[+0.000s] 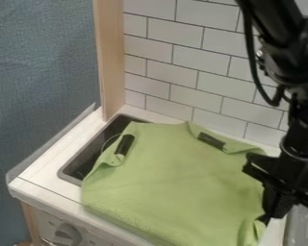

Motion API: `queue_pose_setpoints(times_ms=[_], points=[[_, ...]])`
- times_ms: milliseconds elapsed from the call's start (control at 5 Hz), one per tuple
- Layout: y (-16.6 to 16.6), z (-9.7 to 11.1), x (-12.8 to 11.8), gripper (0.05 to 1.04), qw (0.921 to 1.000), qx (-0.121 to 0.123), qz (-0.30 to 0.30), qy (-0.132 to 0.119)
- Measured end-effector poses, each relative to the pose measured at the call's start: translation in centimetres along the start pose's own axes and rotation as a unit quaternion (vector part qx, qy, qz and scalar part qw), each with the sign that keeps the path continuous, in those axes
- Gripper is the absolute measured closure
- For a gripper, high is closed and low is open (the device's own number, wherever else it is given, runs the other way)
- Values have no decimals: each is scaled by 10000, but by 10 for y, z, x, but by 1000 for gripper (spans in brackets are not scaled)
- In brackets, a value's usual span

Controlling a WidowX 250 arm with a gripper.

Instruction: Fold the cloth on the right side

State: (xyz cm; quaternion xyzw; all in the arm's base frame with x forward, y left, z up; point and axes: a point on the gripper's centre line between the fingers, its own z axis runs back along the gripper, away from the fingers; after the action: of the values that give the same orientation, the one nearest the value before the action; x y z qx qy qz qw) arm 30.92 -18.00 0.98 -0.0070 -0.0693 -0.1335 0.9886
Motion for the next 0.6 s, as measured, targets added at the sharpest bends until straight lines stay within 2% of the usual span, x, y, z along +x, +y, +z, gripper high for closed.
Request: queue_pose_setpoints(times_ms=[400,600], points=[[52,25,-3,1031,9987,-271,393,-203],[70,28,-8,1031,9983,-366,447,-45]])
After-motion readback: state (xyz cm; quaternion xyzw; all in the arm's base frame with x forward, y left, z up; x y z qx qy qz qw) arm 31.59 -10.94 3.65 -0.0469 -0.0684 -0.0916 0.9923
